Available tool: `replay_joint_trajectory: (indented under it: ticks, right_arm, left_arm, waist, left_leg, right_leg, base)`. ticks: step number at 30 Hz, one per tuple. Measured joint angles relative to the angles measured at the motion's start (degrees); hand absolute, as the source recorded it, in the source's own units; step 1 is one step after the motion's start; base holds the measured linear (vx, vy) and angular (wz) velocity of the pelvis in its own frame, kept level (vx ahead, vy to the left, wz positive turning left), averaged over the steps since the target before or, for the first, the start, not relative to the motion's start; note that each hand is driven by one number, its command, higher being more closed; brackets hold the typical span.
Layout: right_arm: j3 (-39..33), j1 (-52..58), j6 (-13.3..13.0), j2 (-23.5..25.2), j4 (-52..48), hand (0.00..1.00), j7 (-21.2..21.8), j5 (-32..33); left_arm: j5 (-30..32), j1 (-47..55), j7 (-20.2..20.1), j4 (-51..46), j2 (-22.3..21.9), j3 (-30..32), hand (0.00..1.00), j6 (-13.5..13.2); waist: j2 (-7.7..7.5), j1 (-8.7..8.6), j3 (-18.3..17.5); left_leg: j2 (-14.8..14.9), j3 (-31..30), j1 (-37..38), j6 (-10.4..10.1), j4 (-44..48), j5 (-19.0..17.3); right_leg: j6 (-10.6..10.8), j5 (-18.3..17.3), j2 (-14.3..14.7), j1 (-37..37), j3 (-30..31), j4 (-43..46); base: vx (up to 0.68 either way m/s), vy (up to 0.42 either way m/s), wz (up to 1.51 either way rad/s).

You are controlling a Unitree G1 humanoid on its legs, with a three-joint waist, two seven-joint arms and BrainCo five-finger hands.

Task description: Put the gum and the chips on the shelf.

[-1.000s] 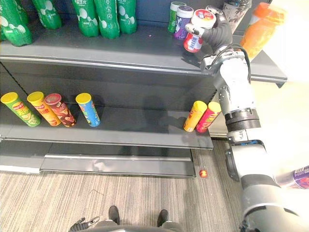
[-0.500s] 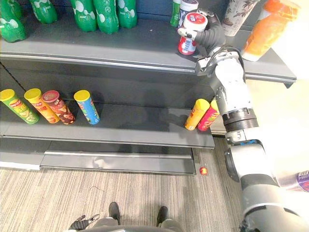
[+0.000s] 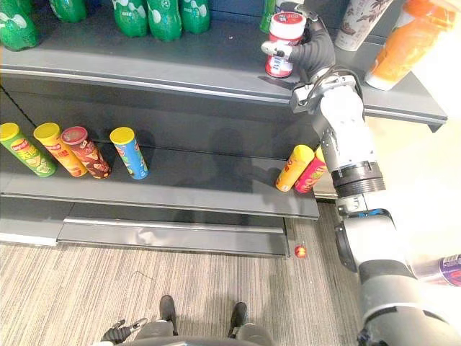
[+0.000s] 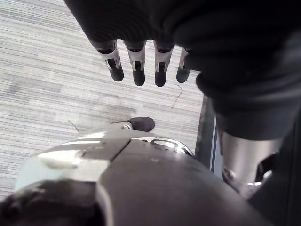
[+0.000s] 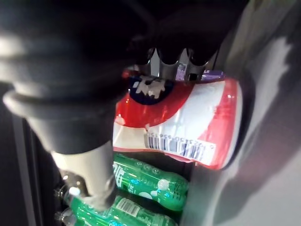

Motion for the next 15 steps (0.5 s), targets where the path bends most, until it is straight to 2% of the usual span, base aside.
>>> replay_joint_trajectory:
  ticks: [15]
  right_arm:
    - [0.4,2.3,-0.6,0.0,-1.5,0.00,0.0,-0.1]
  left_arm:
    - [0.0,0.0,0.0,0.0,0.0,-0.1,0.00,0.0]
  waist:
    - [-0.01,0.05,0.0]
  left_leg:
    - [0.0,0.0,0.1,0.1,0.0,0.1]
  right_leg:
    - [0.0,0.0,0.0,0.1,0.0,0.1]
  base:
    - [0.00,0.000,0.00]
